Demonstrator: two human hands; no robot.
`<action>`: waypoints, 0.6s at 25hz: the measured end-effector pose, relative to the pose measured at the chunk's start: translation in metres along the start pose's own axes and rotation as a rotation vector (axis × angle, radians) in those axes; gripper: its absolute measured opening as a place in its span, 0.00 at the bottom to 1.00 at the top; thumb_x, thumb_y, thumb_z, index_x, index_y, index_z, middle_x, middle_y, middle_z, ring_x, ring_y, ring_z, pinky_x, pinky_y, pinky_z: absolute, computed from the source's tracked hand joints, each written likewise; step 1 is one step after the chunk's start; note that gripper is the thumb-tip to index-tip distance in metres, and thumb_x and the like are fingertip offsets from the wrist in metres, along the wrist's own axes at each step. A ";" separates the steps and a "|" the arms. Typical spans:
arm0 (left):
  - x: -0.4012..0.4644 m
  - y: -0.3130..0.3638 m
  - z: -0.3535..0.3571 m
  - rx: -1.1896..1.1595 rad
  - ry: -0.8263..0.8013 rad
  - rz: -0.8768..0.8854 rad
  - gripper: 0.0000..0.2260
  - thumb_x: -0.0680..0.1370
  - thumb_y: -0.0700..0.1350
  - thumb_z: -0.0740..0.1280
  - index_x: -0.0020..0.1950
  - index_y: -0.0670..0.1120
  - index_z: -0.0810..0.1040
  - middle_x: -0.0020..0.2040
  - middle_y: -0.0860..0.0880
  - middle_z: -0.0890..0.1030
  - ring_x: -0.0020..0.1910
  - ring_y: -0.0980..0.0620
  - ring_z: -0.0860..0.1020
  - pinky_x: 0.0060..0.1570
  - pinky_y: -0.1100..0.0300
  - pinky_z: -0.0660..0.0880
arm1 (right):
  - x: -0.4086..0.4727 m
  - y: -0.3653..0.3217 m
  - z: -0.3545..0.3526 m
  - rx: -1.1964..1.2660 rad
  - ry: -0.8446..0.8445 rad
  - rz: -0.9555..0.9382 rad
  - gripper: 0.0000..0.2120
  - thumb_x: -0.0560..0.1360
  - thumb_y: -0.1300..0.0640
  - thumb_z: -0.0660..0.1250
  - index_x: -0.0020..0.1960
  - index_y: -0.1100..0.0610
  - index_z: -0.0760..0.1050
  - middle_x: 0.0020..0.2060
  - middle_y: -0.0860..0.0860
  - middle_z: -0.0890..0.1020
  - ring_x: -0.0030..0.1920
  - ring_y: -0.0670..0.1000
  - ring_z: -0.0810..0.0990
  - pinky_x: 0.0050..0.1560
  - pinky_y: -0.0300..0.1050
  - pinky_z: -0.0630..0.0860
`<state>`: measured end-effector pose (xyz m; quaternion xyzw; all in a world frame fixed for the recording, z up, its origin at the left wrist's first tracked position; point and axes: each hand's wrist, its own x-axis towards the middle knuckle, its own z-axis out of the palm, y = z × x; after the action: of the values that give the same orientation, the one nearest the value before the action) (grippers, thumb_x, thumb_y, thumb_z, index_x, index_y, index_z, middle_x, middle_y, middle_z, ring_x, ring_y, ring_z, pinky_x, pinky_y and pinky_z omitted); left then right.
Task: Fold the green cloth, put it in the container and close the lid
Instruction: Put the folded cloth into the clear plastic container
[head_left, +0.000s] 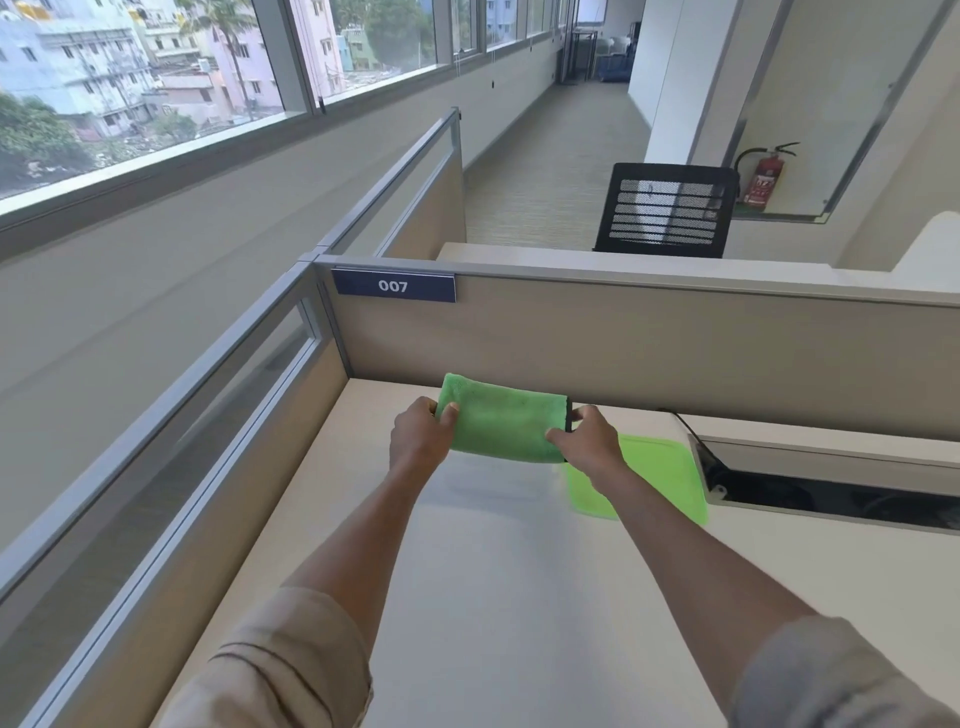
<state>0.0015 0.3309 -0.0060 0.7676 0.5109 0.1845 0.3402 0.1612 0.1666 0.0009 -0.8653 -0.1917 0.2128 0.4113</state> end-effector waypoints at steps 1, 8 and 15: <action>0.009 -0.002 0.003 0.011 0.006 0.003 0.14 0.79 0.56 0.63 0.50 0.45 0.76 0.43 0.47 0.78 0.43 0.43 0.76 0.39 0.56 0.67 | 0.007 0.001 0.003 -0.030 -0.008 -0.016 0.22 0.69 0.52 0.73 0.59 0.58 0.71 0.52 0.56 0.81 0.47 0.57 0.80 0.43 0.46 0.74; 0.031 -0.011 0.026 0.128 -0.008 0.036 0.16 0.79 0.55 0.62 0.61 0.46 0.74 0.52 0.40 0.79 0.46 0.41 0.75 0.42 0.53 0.70 | 0.035 0.008 0.020 -0.270 -0.004 -0.090 0.25 0.69 0.51 0.72 0.62 0.56 0.68 0.48 0.56 0.81 0.46 0.59 0.78 0.41 0.46 0.71; 0.021 0.001 0.041 0.471 0.125 0.209 0.13 0.79 0.51 0.61 0.60 0.44 0.72 0.46 0.43 0.84 0.55 0.41 0.73 0.50 0.48 0.66 | 0.036 0.006 0.029 -0.612 0.024 -0.248 0.21 0.71 0.56 0.70 0.58 0.59 0.64 0.44 0.59 0.81 0.46 0.61 0.80 0.36 0.48 0.71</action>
<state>0.0365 0.3356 -0.0359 0.8613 0.4779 0.1415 0.0990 0.1769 0.2001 -0.0281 -0.9213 -0.3457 0.0833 0.1571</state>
